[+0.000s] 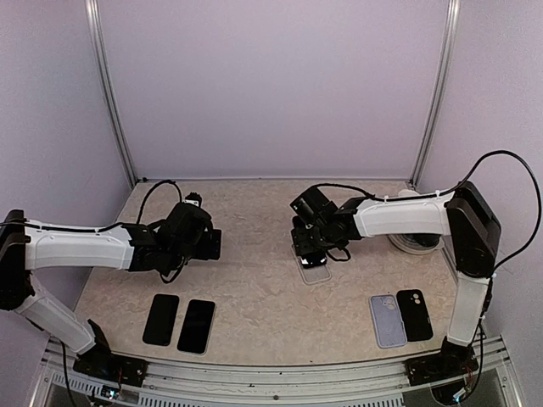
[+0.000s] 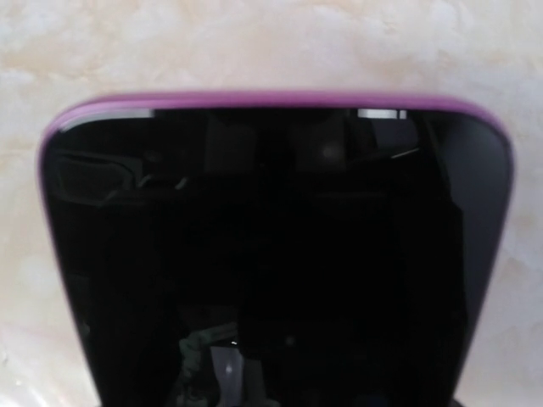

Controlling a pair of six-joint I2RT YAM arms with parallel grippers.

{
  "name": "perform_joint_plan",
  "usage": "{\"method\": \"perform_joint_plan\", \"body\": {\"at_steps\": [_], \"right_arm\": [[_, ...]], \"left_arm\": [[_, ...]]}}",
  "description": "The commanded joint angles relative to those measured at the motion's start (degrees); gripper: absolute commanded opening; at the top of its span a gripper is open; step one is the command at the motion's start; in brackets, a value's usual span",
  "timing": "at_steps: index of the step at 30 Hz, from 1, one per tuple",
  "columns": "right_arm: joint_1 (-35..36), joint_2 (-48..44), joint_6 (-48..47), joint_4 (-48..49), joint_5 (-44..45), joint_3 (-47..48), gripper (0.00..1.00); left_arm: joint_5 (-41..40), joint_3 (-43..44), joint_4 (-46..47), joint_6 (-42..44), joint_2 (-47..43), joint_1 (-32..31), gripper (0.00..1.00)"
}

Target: Put the phone into the phone case

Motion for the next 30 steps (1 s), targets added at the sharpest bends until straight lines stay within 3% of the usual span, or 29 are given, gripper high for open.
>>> {"method": "perform_joint_plan", "body": {"at_steps": [1,9,18,30], "right_arm": [[1.1,-0.3,4.8,0.9,2.1,-1.7,0.36],[1.4,-0.2,2.3,0.9,-3.4,-3.3,0.36],[2.0,-0.4,2.1,-4.8,-2.4,-0.3,0.36],[2.1,0.4,-0.8,-4.9,-6.2,0.0,0.36]], "left_arm": [[-0.4,1.4,1.8,2.0,1.1,0.3,0.99],[-0.8,1.3,2.3,2.5,2.2,0.3,0.99],[-1.4,1.9,1.8,2.8,3.2,0.4,0.99],[-1.7,2.0,1.3,2.9,3.7,0.4,0.99]]}}
